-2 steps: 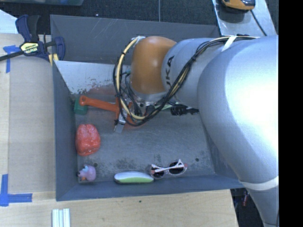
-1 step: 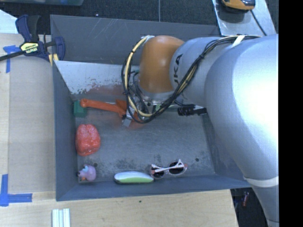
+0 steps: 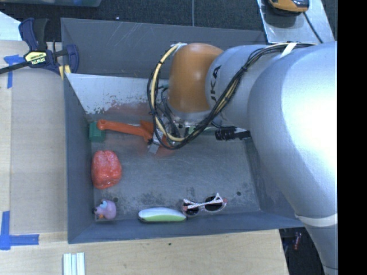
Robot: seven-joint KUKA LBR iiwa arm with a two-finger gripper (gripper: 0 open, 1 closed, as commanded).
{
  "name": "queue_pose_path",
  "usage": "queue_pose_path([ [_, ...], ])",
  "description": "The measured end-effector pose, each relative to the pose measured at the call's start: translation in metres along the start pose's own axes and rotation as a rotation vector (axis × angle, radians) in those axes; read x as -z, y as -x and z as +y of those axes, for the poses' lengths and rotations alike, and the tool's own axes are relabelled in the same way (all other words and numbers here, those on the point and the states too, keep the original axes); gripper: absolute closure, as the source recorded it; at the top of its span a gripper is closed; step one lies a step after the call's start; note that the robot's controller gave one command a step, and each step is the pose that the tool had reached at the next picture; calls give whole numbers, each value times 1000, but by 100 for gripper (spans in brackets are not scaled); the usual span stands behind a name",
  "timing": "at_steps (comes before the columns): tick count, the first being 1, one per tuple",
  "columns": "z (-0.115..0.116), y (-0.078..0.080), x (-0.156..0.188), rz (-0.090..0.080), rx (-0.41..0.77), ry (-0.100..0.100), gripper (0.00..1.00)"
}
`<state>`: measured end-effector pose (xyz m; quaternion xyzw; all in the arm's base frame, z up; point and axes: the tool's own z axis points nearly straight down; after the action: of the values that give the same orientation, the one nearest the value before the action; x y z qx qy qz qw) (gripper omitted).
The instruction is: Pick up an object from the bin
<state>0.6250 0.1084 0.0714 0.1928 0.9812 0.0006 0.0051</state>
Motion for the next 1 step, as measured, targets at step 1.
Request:
queue_pose_path([
  [1,-1,-1,19,3,-1,-1,100],
])
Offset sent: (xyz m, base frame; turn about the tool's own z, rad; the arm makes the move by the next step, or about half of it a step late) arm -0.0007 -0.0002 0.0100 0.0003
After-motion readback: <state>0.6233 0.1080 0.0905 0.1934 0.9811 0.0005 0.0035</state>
